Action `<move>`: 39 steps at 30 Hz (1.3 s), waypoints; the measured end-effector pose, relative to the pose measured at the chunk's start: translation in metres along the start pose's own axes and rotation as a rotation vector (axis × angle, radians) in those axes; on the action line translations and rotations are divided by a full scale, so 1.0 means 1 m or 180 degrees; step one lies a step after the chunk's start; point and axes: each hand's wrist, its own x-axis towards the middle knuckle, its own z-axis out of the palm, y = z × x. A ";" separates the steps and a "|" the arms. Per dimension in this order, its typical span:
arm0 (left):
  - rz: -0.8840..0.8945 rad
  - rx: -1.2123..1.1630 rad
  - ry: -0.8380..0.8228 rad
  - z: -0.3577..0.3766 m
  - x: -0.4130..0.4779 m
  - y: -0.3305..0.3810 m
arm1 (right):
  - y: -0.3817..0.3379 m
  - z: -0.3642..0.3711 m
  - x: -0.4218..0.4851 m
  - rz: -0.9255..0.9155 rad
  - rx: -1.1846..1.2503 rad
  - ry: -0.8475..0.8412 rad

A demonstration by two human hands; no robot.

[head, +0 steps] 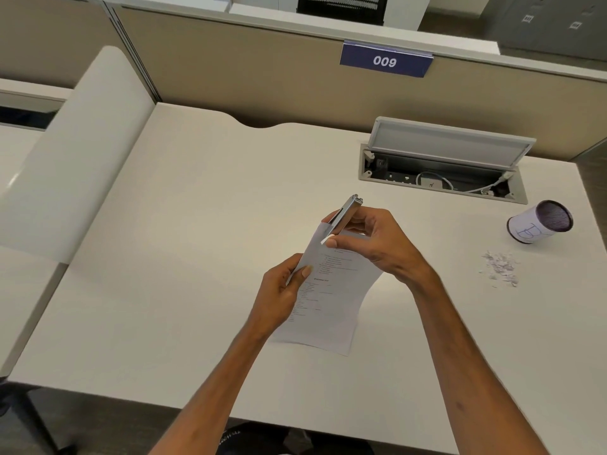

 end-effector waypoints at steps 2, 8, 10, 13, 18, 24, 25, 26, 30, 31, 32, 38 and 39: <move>-0.0013 0.0019 -0.0006 0.000 0.000 0.000 | 0.000 0.000 0.002 0.0006 -0.0024 -0.0012; -0.0038 0.0008 -0.0013 -0.001 0.003 -0.002 | 0.002 0.002 0.007 0.0093 -0.0117 -0.0064; -0.0023 0.0004 -0.0026 -0.002 0.004 -0.003 | 0.003 0.002 0.009 0.0125 -0.0098 -0.0085; -0.0023 0.0011 -0.0027 -0.003 0.005 -0.005 | 0.005 0.001 0.010 0.0148 -0.0128 -0.0097; -0.0006 0.0004 -0.0044 -0.003 0.008 -0.006 | 0.006 0.003 0.014 0.0112 -0.0322 -0.0057; -0.0017 0.0009 -0.0054 -0.005 0.011 -0.006 | 0.007 0.006 0.018 0.0097 -0.0445 -0.0021; -0.0020 0.0015 -0.0047 -0.005 0.012 -0.006 | 0.008 0.007 0.019 0.0089 -0.0456 -0.0001; -0.0027 0.0017 -0.0040 -0.005 0.012 -0.006 | 0.008 0.008 0.019 0.0085 -0.0460 0.0019; -0.0006 0.0023 -0.0035 -0.008 0.013 -0.009 | 0.010 0.014 0.023 0.0049 -0.0507 0.0057; -0.0001 0.0021 -0.0039 -0.009 0.013 -0.009 | 0.010 0.015 0.023 0.0045 -0.0521 0.0051; -0.0002 0.0029 -0.0044 -0.009 0.013 -0.009 | 0.010 0.015 0.024 0.0055 -0.0531 0.0030; -0.0141 0.0094 -0.0028 -0.010 0.013 -0.010 | 0.006 0.014 0.027 0.0177 -0.0447 -0.0145; -0.0157 0.0086 -0.0042 -0.010 0.013 -0.010 | 0.005 0.013 0.027 0.0199 -0.0456 -0.0186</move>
